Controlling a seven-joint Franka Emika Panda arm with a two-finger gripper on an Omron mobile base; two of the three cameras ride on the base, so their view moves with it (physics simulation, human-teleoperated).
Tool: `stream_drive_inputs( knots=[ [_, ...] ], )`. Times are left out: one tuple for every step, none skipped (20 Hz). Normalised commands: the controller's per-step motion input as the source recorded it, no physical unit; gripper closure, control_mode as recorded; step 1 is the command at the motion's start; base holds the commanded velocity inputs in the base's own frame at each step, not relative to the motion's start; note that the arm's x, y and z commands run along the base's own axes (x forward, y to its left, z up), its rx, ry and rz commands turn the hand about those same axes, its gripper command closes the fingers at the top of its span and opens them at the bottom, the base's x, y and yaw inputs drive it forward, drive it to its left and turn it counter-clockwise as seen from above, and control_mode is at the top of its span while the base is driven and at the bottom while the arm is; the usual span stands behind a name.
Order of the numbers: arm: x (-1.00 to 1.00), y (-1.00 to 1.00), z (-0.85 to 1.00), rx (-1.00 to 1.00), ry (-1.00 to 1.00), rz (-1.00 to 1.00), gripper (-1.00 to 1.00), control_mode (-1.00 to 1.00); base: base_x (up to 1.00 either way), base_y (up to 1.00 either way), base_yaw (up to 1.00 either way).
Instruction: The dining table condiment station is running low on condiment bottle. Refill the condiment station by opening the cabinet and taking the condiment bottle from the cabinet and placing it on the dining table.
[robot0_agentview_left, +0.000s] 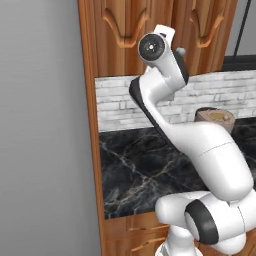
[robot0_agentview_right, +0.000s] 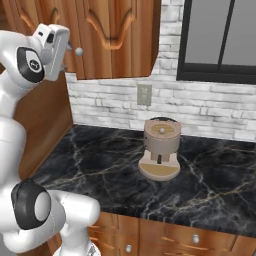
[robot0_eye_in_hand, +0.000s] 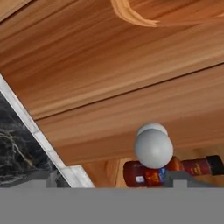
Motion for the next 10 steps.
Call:
stream_drive_inputs(
  knots=[
    [0.09,-0.68,-0.12,0.0,0.13,-0.01,-1.0,-1.0,0.0,0.0,0.0],
    [0.0,-0.79,-0.11,0.0,0.13,-0.01,-1.0,-1.0,0.0,0.0,0.0],
    [0.0,-0.88,-0.06,0.0,0.1,-0.01,-1.0,-1.0,0.0,0.0,0.0],
    [0.0,-0.96,-0.04,0.0,0.1,-0.01,-1.0,-1.0,0.0,0.0,0.0],
    [0.0,-1.0,0.0,0.0,0.07,0.0,-1.0,-1.0,0.0,0.0,0.0],
    [-0.11,-1.0,-0.01,0.0,0.03,0.0,-1.0,-1.0,0.0,0.0,0.0],
    [-0.21,-1.0,-0.01,0.0,0.01,0.0,-1.0,-1.0,0.0,0.0,0.0],
    [-0.27,-1.0,-0.01,0.0,0.01,0.0,-1.0,-1.0,0.0,0.0,0.0],
    [-0.36,-1.0,-0.01,0.0,0.0,0.0,-1.0,-1.0,0.0,0.0,0.0],
    [-0.42,-1.0,-0.01,0.0,0.0,-0.01,-1.0,-1.0,0.0,0.0,0.0]
  ],
)
